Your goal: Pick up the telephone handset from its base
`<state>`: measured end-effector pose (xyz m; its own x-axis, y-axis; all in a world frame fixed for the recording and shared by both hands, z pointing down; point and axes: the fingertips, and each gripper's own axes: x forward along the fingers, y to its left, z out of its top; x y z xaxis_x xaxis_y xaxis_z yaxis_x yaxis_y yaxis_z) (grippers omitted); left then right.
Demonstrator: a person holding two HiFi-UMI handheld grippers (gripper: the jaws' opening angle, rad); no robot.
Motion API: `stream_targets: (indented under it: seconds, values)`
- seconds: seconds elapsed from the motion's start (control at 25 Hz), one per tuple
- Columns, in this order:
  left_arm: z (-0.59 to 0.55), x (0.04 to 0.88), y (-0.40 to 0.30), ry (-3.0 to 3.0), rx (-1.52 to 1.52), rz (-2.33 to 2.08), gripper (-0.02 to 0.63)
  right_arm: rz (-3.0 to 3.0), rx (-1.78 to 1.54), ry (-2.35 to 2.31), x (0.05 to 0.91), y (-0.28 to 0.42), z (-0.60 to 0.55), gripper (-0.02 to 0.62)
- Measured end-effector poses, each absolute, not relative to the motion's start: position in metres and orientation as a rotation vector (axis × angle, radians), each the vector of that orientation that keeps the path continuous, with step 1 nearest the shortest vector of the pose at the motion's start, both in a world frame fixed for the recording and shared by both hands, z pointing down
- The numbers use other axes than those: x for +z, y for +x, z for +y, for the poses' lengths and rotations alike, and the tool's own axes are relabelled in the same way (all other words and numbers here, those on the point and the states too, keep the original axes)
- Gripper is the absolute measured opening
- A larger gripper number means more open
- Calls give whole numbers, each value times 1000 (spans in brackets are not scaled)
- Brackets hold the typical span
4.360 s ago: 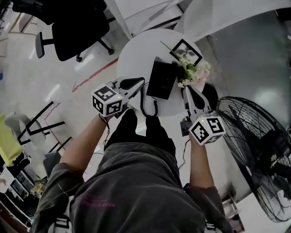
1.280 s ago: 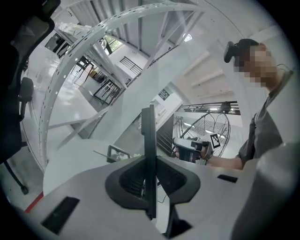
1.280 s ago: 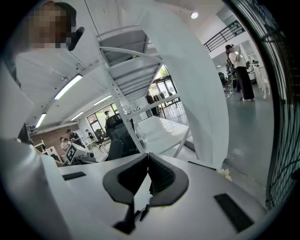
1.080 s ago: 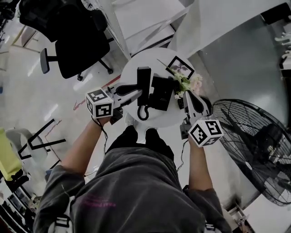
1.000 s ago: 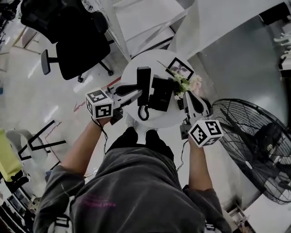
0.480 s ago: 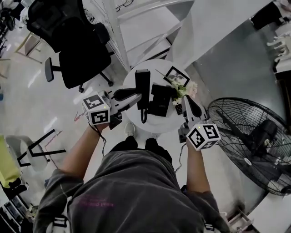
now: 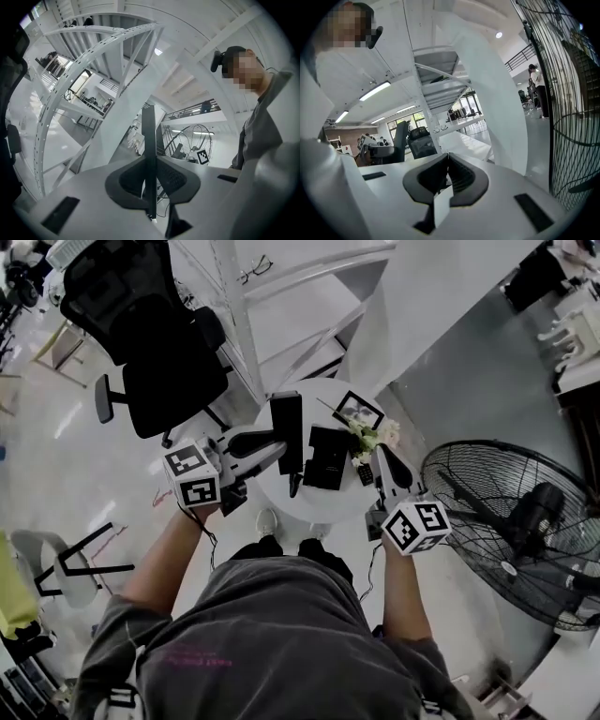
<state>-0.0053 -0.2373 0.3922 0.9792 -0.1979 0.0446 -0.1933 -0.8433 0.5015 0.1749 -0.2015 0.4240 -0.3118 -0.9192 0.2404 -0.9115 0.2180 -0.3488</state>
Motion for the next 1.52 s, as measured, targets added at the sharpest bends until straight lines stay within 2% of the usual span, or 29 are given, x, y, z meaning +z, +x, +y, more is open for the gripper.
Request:
stream_targets:
  seconds: [1.52]
  values:
    - [-231, 392, 1, 2588, -16, -278, 78, 2466, -653, -1818, 416, 176, -199, 18]
